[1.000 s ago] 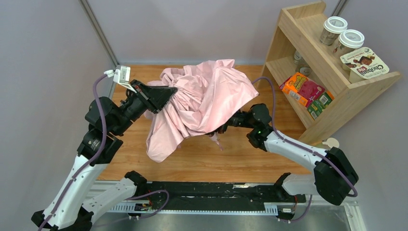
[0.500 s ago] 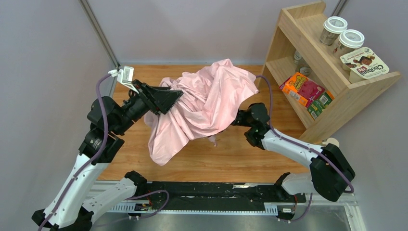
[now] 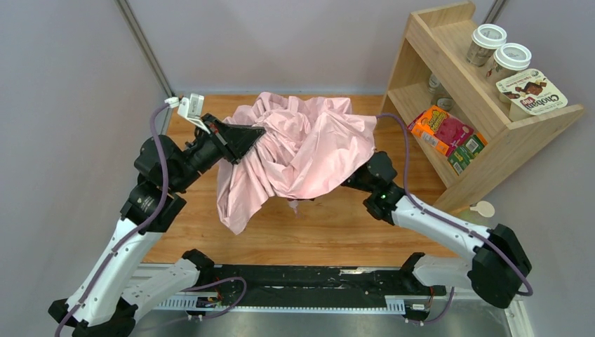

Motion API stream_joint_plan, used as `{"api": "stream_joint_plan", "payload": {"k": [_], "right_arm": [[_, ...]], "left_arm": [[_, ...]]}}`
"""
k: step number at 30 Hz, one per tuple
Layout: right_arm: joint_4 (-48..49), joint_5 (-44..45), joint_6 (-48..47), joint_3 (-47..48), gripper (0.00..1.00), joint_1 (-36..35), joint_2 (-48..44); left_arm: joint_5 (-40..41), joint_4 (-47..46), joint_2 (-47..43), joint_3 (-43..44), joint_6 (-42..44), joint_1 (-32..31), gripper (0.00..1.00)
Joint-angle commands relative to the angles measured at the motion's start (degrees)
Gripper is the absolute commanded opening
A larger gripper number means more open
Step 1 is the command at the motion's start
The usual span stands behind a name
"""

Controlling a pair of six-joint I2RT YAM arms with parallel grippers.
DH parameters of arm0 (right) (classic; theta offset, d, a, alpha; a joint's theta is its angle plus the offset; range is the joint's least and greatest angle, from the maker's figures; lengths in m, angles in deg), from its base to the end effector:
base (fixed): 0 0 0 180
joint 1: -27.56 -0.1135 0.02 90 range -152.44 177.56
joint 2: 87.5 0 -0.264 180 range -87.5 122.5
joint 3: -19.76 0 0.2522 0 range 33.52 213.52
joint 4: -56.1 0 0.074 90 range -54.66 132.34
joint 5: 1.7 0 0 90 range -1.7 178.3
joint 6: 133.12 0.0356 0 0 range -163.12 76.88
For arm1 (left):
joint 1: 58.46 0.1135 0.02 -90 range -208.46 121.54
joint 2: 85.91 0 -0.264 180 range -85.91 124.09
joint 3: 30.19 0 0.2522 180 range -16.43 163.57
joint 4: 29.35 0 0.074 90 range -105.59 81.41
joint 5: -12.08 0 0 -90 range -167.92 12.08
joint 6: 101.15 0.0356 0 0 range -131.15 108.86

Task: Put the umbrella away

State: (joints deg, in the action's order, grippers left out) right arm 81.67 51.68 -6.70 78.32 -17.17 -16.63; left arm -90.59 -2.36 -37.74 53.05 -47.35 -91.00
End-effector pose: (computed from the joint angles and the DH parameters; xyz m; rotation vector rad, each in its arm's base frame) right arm 0.1838 0.2119 0.3327 -0.7167 1.4165 1.5714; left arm 0.1290 -0.0916 0.4704 0.1461 1.5292 -1.1306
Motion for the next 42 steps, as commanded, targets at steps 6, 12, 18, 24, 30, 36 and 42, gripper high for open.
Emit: {"api": "stream_joint_plan", "payload": {"k": [6,12,18,24,30,36,42], "right_arm": [[-14.9,24.1,5.2,-14.6,1.0,-0.4,-13.5],[-28.2,22.3,14.1,-7.7,0.94,-2.5,-17.0],[-29.8,29.2,25.3,4.2,0.91,-10.0,-15.7],[-32.7,40.5,29.4,13.2,0.88,-15.2,-8.7],[-38.0,46.4,30.8,19.7,0.72,-15.6,-3.1],[-39.1,52.2,29.7,21.6,0.47,-15.6,-2.2],[-45.9,37.6,27.6,23.4,0.0,-13.9,-4.2]], "left_arm": [[18.7,-12.9,-10.2,-5.2,12.0,-0.2,0.0],[22.3,-17.5,-11.0,-7.2,18.1,-0.2,0.0],[25.7,-23.3,-11.6,-12.1,20.0,-0.2,0.0],[26.7,-25.3,-10.8,-13.2,20.1,-0.2,0.0],[26.5,-26.1,-11.2,-13.9,19.2,-0.2,0.0],[25.2,-26.6,-12.1,-15.1,18.5,-0.2,0.0],[29.2,-29.1,-12.3,-17.3,23.4,-0.2,0.0]]}}
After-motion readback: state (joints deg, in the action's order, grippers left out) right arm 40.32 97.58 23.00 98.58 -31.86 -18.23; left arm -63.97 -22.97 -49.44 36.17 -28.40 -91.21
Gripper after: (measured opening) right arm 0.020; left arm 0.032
